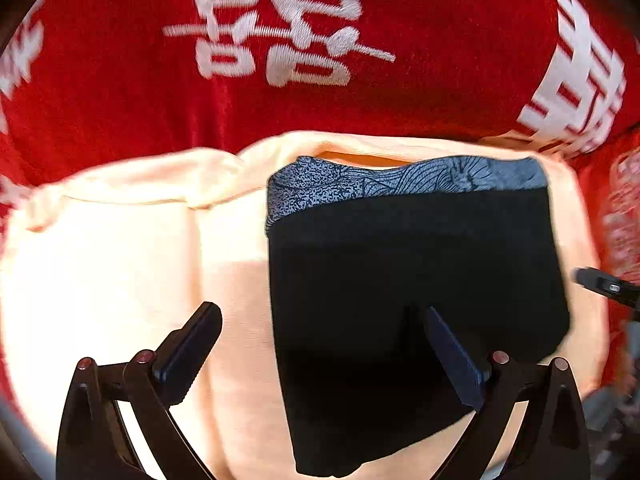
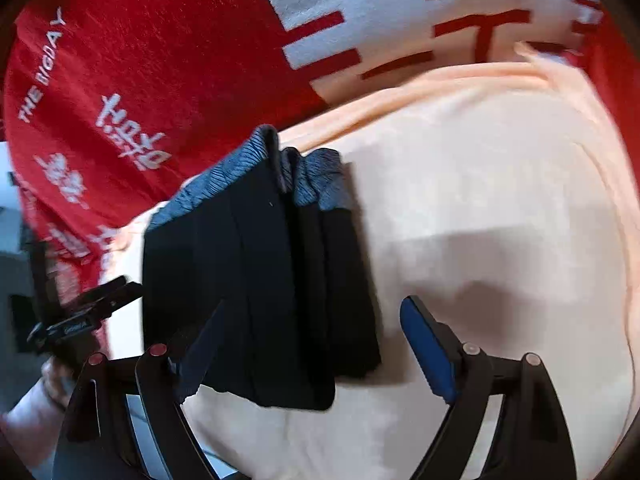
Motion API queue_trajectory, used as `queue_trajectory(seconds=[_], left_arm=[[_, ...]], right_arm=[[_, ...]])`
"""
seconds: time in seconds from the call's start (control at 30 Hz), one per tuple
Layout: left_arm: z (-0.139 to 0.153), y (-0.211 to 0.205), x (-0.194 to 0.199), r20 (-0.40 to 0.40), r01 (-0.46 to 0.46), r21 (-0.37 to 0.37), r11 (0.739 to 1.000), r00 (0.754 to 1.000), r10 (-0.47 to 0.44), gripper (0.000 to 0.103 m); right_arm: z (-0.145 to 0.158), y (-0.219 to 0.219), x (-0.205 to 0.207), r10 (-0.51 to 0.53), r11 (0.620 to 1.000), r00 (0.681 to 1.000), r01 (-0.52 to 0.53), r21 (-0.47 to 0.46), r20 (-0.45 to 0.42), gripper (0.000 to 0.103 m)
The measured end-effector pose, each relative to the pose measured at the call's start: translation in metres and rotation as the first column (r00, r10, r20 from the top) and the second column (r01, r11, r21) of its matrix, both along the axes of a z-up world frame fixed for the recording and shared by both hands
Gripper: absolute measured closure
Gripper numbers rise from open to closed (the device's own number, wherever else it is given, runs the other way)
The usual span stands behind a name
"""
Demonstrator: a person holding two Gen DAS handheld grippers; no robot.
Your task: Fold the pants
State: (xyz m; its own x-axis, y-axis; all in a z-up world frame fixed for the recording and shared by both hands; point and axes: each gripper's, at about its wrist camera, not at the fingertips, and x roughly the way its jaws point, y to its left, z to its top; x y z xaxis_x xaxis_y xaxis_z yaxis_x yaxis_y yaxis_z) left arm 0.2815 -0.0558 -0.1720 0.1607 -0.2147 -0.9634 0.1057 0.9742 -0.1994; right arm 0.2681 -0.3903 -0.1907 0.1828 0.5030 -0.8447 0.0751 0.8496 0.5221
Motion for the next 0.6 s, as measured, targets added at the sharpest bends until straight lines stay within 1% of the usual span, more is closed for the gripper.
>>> queue_trajectory(seconds=[0.03,0.07,0.13,0.2,0.23,0.37,0.43,0.47,0.53,0.6], left_arm=[[-0.003,0.007,0.003,-0.016,-0.001,-0.038,0.999,1.000,0.001,0.002],[-0.010,0.015,0.007,-0.044,-0.002,-0.094,0.996,0.999,-0.002,0.002],[-0.021,0.025,0.012,-0.083,-0.011,-0.143,0.990,0.997,-0.001,0.002],[-0.035,0.033,0.017,-0.120,-0.001,-0.217,0.976,0.992,-0.025,0.002],[-0.041,0.033,0.016,-0.134,0.002,-0.240,0.971,0.990,-0.035,0.002],[-0.062,0.025,0.015,-0.177,0.016,-0.289,0.957,0.982,-0.070,0.002],[-0.070,0.021,0.016,-0.184,-0.004,-0.325,0.946,0.981,-0.060,0.002],[-0.070,0.018,0.013,-0.185,-0.012,-0.332,0.943,0.981,-0.053,0.002],[-0.073,0.013,0.012,-0.187,-0.036,-0.329,0.944,0.982,-0.028,0.001],[-0.075,0.007,0.011,-0.179,-0.056,-0.305,0.951,0.984,0.001,0.000]], right_arm=[[-0.010,-0.003,0.006,0.017,0.998,1.000,-0.016,0.054,-0.019,0.014],[-0.009,-0.002,0.007,0.024,0.997,0.999,-0.021,0.079,-0.033,0.014],[-0.025,-0.003,0.013,0.052,0.990,0.996,-0.043,0.133,-0.069,0.013],[-0.034,-0.001,0.013,0.097,0.982,0.993,-0.083,0.171,-0.073,0.013],[-0.037,0.000,0.013,0.111,0.978,0.991,-0.097,0.182,-0.072,0.013],[-0.055,0.007,0.022,0.157,0.958,0.984,-0.132,0.253,-0.081,0.013],[-0.059,0.012,0.028,0.173,0.950,0.983,-0.148,0.277,-0.067,0.013],[-0.059,0.013,0.030,0.172,0.949,0.983,-0.147,0.280,-0.067,0.013],[-0.062,0.017,0.037,0.153,0.952,0.985,-0.124,0.282,-0.083,0.013],[-0.063,0.022,0.041,0.127,0.959,0.986,-0.095,0.268,-0.106,0.014]])
